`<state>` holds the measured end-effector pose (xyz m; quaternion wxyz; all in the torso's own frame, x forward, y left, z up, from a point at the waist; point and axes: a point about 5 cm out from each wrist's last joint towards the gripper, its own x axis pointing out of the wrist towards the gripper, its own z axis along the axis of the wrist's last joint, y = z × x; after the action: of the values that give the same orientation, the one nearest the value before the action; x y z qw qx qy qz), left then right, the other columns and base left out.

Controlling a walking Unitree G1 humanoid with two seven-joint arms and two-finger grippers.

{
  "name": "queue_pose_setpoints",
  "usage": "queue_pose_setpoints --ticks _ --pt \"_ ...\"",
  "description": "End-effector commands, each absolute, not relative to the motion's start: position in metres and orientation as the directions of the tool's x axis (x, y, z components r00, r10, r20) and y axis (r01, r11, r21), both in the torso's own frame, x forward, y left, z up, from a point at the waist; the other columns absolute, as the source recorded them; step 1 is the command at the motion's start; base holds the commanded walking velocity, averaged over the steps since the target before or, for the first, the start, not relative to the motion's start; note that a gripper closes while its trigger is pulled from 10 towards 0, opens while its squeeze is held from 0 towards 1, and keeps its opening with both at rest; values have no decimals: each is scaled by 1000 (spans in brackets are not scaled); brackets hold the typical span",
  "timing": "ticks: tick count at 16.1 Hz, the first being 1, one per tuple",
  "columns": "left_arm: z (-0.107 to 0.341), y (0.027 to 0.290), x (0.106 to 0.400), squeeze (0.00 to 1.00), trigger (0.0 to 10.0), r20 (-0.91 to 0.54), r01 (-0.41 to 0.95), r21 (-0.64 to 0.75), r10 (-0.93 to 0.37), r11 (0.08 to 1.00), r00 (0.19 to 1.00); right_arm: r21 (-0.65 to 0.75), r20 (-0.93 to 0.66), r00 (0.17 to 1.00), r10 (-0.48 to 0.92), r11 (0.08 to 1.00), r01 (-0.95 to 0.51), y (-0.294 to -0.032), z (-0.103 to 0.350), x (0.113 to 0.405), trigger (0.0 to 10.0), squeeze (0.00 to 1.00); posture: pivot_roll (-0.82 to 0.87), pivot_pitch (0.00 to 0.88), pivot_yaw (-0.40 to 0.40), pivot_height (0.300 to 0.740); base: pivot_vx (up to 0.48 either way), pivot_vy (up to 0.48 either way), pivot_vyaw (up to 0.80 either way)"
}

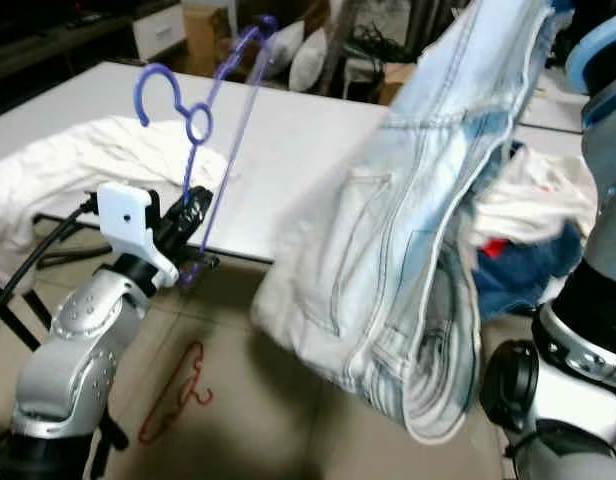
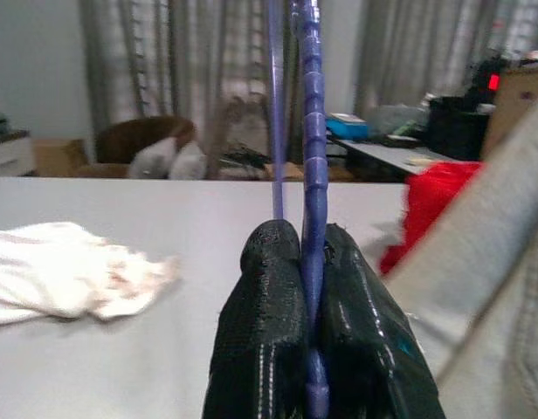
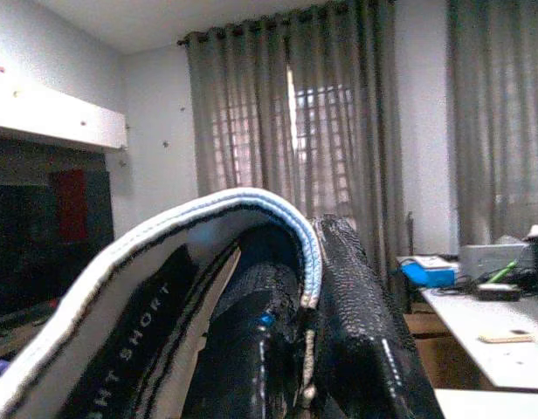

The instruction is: Hang hanger

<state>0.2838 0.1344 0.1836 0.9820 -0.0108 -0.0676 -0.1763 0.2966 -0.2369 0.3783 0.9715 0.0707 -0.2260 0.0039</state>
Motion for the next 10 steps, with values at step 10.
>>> queue_pose_setpoints --ticks 10 --pt "190 132 291 0 10000 143 377 34 -377 926 915 190 557 829 -44 979 -76 -296 429 351 10000 0 -14 0 -6 740 390 0 0"
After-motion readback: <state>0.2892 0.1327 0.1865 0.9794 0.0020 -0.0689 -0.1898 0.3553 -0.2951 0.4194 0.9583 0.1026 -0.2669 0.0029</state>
